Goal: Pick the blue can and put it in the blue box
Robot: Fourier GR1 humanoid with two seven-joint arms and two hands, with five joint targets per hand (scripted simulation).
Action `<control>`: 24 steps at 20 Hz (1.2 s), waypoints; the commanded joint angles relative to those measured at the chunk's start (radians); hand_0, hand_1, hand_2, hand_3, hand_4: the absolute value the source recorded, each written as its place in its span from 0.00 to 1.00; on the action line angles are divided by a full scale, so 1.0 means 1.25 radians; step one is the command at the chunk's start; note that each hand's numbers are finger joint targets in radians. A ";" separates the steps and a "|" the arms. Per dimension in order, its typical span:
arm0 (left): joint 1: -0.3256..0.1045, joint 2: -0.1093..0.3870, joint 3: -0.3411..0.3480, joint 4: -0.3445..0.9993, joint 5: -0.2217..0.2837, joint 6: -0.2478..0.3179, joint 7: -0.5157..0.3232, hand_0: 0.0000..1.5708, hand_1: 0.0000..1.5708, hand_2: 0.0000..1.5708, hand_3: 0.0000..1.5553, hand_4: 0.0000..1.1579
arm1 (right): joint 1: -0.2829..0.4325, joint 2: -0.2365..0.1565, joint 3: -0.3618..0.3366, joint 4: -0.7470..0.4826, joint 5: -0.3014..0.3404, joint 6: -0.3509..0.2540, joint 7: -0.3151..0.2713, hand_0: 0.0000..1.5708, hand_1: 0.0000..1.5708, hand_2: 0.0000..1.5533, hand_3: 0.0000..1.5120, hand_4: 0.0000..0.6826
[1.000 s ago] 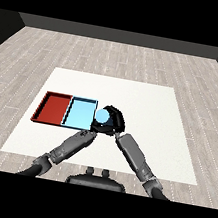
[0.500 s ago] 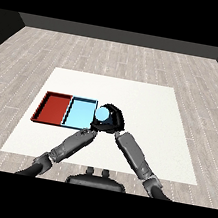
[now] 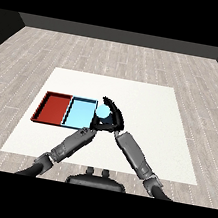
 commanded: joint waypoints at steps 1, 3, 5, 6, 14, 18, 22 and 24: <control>-0.031 -0.010 0.041 0.015 -0.008 -0.006 0.021 1.00 1.00 1.00 0.95 0.99 | 0.067 -0.006 -0.012 -0.055 0.036 0.024 -0.011 0.00 0.00 0.00 0.00 0.00; 0.002 -0.010 0.013 0.015 0.008 0.003 -0.018 1.00 1.00 1.00 0.96 0.99 | 0.085 0.015 0.010 -0.079 0.051 -0.007 0.023 0.00 0.00 0.00 0.00 0.00; 0.063 0.006 -0.003 -0.070 -0.050 0.015 0.021 1.00 1.00 1.00 0.96 0.99 | 0.021 0.010 -0.093 -0.026 0.028 0.008 0.010 0.00 0.00 0.00 0.00 0.00; 0.004 0.001 0.059 0.001 -0.046 -0.029 0.002 1.00 1.00 1.00 0.96 0.99 | 0.051 0.009 -0.095 -0.030 0.025 0.033 -0.004 0.00 0.00 0.00 0.00 0.00; 0.087 0.019 0.054 -0.074 -0.027 0.019 -0.026 1.00 1.00 1.00 0.96 0.99 | 0.124 -0.071 -0.211 -0.227 -0.119 0.134 -0.012 0.00 0.00 0.00 0.00 0.00; 0.011 0.052 0.117 -0.013 -0.036 0.010 -0.001 1.00 1.00 1.00 0.94 0.98 | 0.179 -0.090 -0.273 -0.283 -0.166 0.170 -0.054 0.00 0.00 0.00 0.00 0.00; 0.031 0.087 0.140 -0.018 -0.060 0.016 0.017 1.00 1.00 0.99 0.95 0.99 | 0.272 -0.106 -0.303 -0.375 -0.169 0.141 -0.023 0.00 0.00 0.00 0.00 0.00; 0.041 0.141 0.171 -0.021 -0.050 -0.025 0.021 1.00 1.00 0.99 0.95 0.99 | 0.329 -0.126 -0.325 -0.374 -0.196 0.188 -0.038 0.00 0.00 0.00 0.00 0.00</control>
